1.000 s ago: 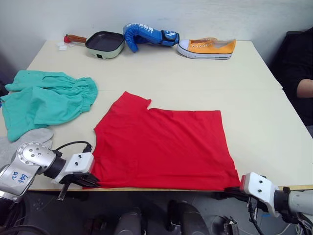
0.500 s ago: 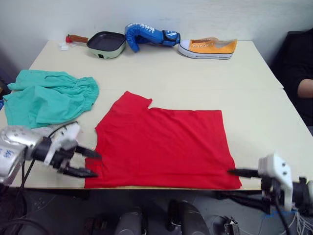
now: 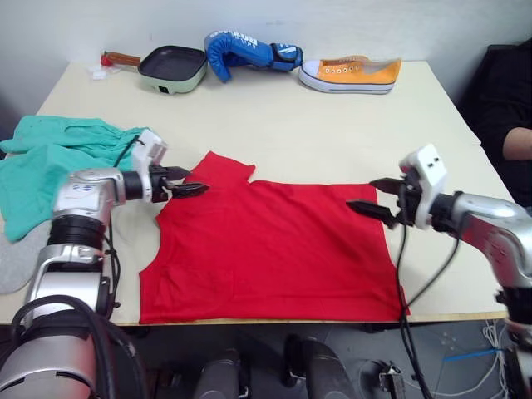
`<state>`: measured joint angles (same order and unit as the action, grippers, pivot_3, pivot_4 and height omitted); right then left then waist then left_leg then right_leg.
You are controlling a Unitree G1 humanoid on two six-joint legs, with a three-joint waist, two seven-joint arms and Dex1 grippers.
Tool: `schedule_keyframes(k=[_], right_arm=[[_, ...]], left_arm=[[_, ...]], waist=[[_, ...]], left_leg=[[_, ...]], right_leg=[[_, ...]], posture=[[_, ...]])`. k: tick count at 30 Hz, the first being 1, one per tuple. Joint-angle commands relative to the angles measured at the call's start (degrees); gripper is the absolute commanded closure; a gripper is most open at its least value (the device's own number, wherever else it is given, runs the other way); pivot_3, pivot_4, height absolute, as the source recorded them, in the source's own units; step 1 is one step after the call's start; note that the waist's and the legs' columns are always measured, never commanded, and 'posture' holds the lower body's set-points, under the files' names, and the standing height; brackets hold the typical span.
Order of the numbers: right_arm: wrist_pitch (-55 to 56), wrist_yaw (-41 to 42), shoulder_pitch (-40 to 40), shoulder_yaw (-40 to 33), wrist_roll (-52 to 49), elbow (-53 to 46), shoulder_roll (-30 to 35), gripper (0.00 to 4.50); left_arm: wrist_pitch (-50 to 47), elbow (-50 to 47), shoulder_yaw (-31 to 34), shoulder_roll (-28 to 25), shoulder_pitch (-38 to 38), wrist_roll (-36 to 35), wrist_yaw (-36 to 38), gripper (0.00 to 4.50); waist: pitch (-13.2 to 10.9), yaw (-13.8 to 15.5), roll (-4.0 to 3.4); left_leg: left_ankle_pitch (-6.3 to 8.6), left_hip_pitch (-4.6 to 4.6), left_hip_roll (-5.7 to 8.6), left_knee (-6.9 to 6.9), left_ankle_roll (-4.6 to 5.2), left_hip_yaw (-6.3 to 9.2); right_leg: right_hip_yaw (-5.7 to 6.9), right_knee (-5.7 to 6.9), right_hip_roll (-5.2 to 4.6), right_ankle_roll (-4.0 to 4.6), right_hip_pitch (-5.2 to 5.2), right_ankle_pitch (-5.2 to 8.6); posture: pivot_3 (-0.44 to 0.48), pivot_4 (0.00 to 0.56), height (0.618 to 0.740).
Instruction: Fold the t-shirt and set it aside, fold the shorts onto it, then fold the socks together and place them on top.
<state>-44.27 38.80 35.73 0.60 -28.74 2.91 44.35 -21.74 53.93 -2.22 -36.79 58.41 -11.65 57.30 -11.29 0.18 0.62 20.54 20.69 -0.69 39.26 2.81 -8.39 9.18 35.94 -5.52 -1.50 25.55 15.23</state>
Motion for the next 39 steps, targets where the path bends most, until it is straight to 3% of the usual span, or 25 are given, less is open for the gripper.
schedule_keyframes(k=[1,10,18,20,23,32,35,39], right_arm=[[5.31,-0.51,5.98,2.41,7.23,10.92,-1.59,0.0],[13.73,0.54,15.43,3.98,16.9,34.34,-7.4,0.0],[12.79,4.29,16.15,3.27,18.14,36.31,-9.95,0.0],[12.56,4.55,15.82,3.33,18.67,35.92,-10.18,0.38],[13.19,4.63,15.62,3.47,19.69,36.08,-10.33,1.19],[14.23,3.41,14.25,-0.07,18.51,33.65,-10.53,4.36],[15.91,3.32,11.84,-2.24,17.52,28.18,-10.07,4.5],[23.71,5.75,3.58,-3.79,17.32,14.39,-8.02,4.5]], left_arm=[[5.87,6.03,0.49,0.55,3.71,3.37,-2.98,0.03],[9.7,15.34,2.55,0.28,6.78,7.14,-8.19,0.03],[7.24,18.63,4.88,2.97,7.96,7.79,-12.39,0.03],[6.76,19.31,5.83,3.59,8.42,7.61,-14.17,0.0],[7.1,19.69,6.5,4.1,8.52,7.83,-14.16,0.55],[9.94,18.5,7.1,3.75,7.91,7.46,-7.02,3.5],[14.0,16.88,8.41,2.67,7.25,5.91,-1.26,4.43],[21.49,12.28,10.05,0.52,4.94,3.73,8.96,4.47]], waist=[[0.0,-0.26,0.0],[-0.01,-0.94,0.01],[0.0,-1.75,0.0],[0.0,-1.75,0.01],[0.0,-1.79,0.0],[0.0,-1.79,0.0],[0.0,-1.75,0.0],[0.0,-1.77,0.0]], left_leg=[[0.0,0.04,0.0,0.0,0.0,-0.01],[-0.03,0.18,-0.01,0.16,0.02,0.06],[-0.03,0.32,-0.03,0.75,0.02,0.2],[-0.03,0.28,-0.03,0.8,0.02,0.2],[-0.04,0.23,-0.03,0.81,0.01,0.19],[-0.05,0.25,-0.03,0.81,0.0,0.17],[-0.05,0.31,-0.02,0.81,0.0,0.18],[-0.04,0.42,-0.02,0.79,0.0,0.17]], right_leg=[[0.01,0.0,-0.01,0.0,0.03,0.0],[0.09,0.12,-0.03,-0.01,0.09,-0.01],[0.12,0.54,-0.15,-0.05,0.08,-0.03],[0.1,0.62,-0.18,-0.05,0.07,-0.04],[0.09,0.72,-0.21,-0.05,0.06,-0.04],[0.09,0.71,-0.19,-0.05,0.08,-0.04],[0.1,0.7,-0.19,-0.05,0.11,-0.04],[0.11,0.67,-0.16,-0.05,0.23,-0.04]], posture=[[0.0,0.15,0.74],[0.0,0.15,0.74],[0.0,0.15,0.74],[0.0,0.15,0.74],[0.0,0.15,0.74],[0.0,0.15,0.74],[0.0,0.15,0.74],[0.0,0.15,0.74]])
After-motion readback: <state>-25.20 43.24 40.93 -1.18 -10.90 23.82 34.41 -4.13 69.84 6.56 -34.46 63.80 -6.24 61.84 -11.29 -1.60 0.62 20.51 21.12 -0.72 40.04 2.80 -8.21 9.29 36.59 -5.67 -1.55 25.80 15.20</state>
